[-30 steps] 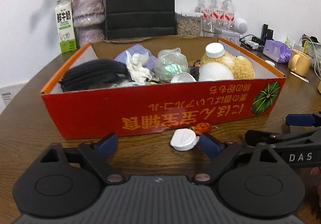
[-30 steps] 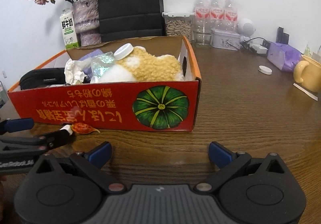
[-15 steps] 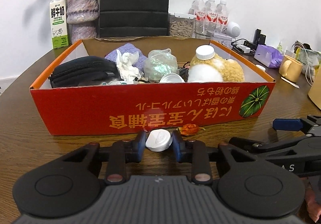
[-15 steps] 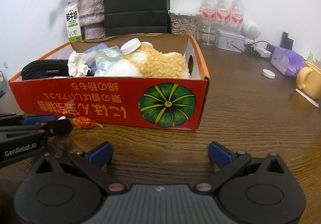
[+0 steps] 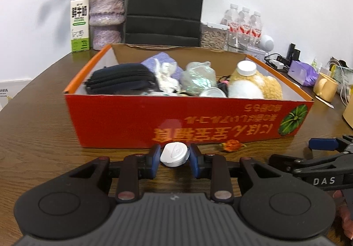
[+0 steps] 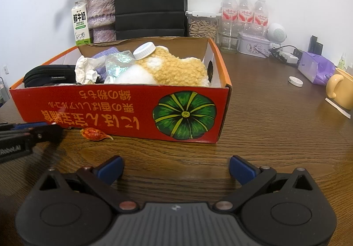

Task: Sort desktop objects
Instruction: 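Lift the cap with the left tool while the right tool grasps the small orange item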

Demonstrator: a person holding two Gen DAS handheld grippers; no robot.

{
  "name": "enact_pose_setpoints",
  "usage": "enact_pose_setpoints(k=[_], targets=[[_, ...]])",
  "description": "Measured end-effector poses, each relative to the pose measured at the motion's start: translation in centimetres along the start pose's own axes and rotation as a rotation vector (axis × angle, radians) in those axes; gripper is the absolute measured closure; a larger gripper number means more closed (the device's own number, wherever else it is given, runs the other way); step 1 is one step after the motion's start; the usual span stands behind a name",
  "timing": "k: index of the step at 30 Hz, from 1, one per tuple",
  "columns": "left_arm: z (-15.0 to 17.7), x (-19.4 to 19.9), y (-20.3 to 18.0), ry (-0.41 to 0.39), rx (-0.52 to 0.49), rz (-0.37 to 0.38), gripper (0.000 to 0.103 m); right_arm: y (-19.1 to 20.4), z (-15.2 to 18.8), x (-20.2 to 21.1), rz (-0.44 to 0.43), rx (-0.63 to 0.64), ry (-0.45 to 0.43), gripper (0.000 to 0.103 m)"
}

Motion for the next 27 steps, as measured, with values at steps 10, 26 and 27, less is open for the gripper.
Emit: enact_pose_setpoints(k=[10,26,27], targets=[[0.2,0.4,2.6,-0.005,0.031,-0.007,0.075,5.5,0.1,-0.7,-0.067,0.032,0.007,0.004],[0.5,0.8,4.2,-0.01,0.042,-0.016,0.075,8.5,-1.0,-1.1,-0.05,-0.069,-0.031,0.065],[0.5,0.8,4.1,-0.01,0.042,-0.016,0.074,8.5,-1.0,-1.0,-0.063,-0.075,-0.03,0.065]])
Point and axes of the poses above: each gripper's, at about its wrist camera, not at the fingertips, and x roughly against the way its jaws point, y to its left, z to its underside, the point moved 10 cm from there along -x, roughly the way its jaws point, and after that the axes turned 9 degrees about -x, right-handed, at the moved point
